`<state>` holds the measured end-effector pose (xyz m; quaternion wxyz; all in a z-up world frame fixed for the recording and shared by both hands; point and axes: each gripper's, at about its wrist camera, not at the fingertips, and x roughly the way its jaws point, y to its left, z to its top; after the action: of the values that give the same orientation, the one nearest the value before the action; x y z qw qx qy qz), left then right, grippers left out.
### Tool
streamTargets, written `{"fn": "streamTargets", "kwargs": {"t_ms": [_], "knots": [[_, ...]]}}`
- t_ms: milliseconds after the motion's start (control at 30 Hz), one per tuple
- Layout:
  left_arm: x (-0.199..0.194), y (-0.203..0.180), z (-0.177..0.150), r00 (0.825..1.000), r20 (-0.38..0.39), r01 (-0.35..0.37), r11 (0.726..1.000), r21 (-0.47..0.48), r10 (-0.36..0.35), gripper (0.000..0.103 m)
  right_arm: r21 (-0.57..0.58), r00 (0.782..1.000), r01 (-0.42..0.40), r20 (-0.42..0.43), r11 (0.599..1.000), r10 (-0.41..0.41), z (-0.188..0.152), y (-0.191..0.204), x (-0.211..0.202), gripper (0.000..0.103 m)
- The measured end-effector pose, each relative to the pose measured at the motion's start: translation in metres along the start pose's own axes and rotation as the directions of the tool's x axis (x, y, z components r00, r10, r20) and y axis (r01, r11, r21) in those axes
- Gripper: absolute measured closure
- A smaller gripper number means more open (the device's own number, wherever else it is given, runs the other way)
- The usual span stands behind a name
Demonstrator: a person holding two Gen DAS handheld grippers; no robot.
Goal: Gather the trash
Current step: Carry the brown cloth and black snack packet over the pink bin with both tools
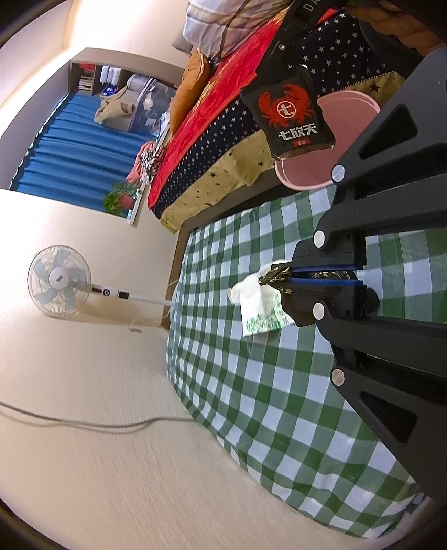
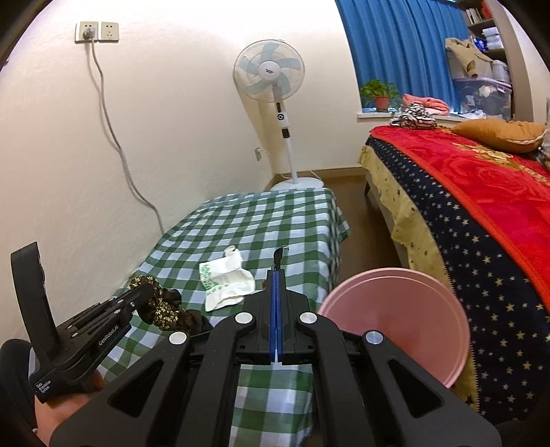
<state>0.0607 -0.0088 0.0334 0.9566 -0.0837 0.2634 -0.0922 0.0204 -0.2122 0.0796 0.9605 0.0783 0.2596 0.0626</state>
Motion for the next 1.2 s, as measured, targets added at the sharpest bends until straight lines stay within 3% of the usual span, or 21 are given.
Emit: {"fn": "streamTargets", "kwargs": {"t_ms": [533, 1200], "knots": [[0.014, -0.031, 0.001, 0.996, -0.017, 0.083, 0.996, 0.032, -0.083, 0.1, -0.001, 0.998, 0.068, 0.006, 0.998, -0.068, 0.02, -0.04, -0.021, 0.103], [0.051, -0.075, -0.01, 0.982, -0.059, 0.184, 0.98, 0.074, -0.18, 0.1, 0.102, 0.98, 0.198, -0.039, 0.975, -0.195, 0.002, -0.095, 0.014, 0.103]]}}
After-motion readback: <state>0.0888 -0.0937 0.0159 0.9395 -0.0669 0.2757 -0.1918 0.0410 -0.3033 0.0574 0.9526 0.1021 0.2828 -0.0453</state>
